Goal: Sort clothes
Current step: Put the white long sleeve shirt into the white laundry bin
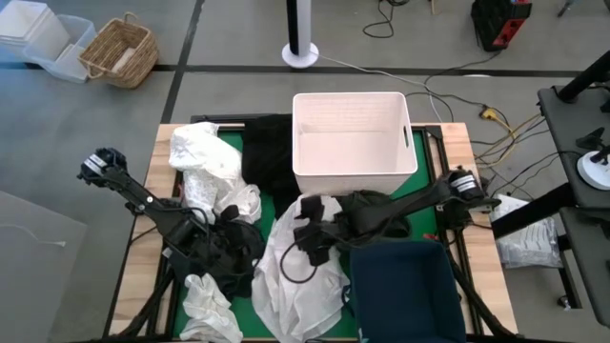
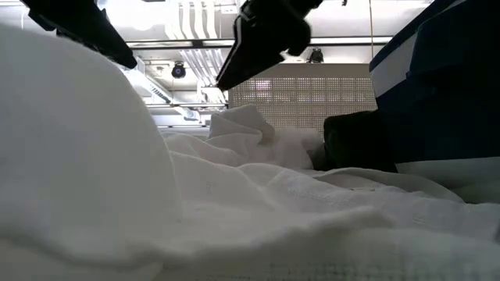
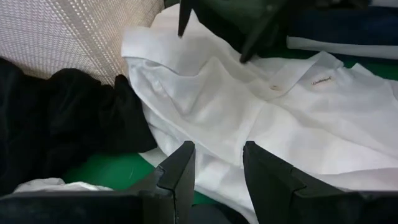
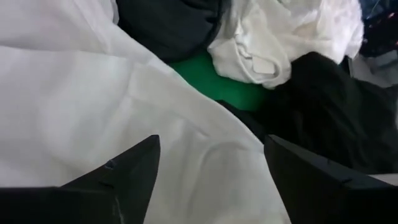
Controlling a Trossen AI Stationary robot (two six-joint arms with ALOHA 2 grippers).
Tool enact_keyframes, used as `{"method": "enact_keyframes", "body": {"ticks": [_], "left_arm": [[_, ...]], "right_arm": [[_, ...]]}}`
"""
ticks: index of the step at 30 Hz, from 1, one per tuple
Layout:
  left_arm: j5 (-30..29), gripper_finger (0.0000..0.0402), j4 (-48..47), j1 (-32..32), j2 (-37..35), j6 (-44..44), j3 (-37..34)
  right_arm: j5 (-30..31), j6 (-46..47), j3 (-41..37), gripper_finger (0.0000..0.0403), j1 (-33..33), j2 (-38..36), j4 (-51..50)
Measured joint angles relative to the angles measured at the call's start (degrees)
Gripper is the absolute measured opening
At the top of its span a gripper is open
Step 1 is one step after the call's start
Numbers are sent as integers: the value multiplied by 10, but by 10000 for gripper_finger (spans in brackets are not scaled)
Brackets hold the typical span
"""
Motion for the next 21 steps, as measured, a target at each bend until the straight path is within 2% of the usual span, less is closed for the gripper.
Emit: {"method": "enact_keyframes", "body": {"ticks": [5,8,21], "left_arm": [[0,116,-3,-1,-4,0,0],[0,116,-6,-1,-5,0,0],[-1,116,-13,-1,-5,0,0]], "right_arm": [[1,19,19,313,0,32,-11],[26,24,24,321,-1,44,-12],[39,54,23,312,-32,80,-25]]}}
